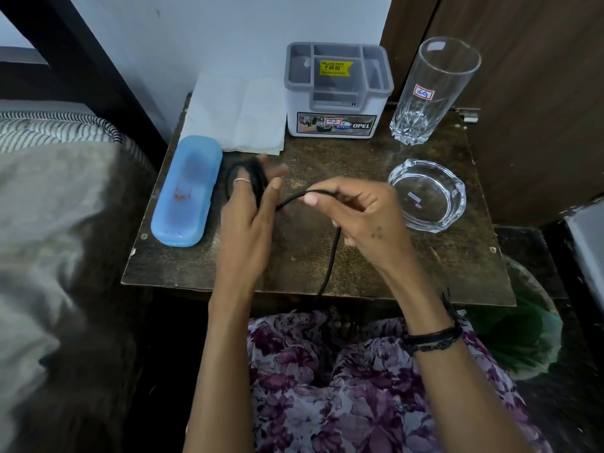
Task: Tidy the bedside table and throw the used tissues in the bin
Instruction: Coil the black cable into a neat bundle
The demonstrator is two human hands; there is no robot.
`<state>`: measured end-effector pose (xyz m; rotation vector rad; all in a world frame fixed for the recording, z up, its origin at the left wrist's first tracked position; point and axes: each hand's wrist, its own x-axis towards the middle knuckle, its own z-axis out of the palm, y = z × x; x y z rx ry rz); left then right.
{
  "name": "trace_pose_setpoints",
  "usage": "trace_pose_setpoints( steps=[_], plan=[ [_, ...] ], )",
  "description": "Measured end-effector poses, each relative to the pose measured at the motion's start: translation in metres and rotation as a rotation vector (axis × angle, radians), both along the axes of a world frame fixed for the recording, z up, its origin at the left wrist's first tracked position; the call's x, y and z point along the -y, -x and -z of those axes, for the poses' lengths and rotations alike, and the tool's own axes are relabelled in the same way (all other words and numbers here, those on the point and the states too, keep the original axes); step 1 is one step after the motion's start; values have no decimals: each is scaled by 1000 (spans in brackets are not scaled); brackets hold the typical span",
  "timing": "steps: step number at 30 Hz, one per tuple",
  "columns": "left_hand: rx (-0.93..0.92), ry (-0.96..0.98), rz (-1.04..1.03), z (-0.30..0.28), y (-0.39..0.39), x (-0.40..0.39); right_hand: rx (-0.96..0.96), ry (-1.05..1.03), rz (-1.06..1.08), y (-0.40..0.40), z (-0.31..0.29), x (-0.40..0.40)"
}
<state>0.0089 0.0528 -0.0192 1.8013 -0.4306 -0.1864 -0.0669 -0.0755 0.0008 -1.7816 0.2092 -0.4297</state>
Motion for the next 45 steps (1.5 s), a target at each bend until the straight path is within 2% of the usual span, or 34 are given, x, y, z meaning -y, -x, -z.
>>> trace_pose_setpoints(
  steps=[6, 10, 14, 19, 21, 23, 26, 30, 32, 35, 37, 41, 45],
  plan=[
    [-239, 85, 289, -5, 6, 7, 184, 385, 265, 0, 6, 5],
    [-353, 183, 346, -8, 8, 7, 179, 434, 300, -2, 13, 8],
    [-433, 386, 361, -8, 12, 8, 42, 327, 223, -8, 19, 8],
    [-574, 727, 397, -13, 15, 14, -194, -172, -25, -13, 19, 1],
    [-566, 753, 327, -12, 14, 15, -308, -160, -115, -12, 19, -1],
    [-498, 692, 209, -9, 12, 14, -379, -113, -224, -10, 18, 0],
    [-249, 431, 80, -4, 9, 12, -376, -46, -328, -8, 14, 1],
    [-23, 56, -14, 4, 2, 5, -319, -27, -308, -6, 16, 8],
    [9, -17, -37, 6, -1, 2, -251, -75, -278, -4, 14, 11],
    [16, -55, -10, 2, 1, 1, -135, -117, -171, -2, 10, 14],
    [-53, -10, 50, 0, 3, 2, -58, -99, -67, -2, 9, 17],
    [-195, -29, 279, -4, 5, 5, 82, 179, 92, -2, 10, 19],
    [-318, -53, 349, -4, 6, 5, 164, 417, 110, 0, 11, 22]
  ],
)
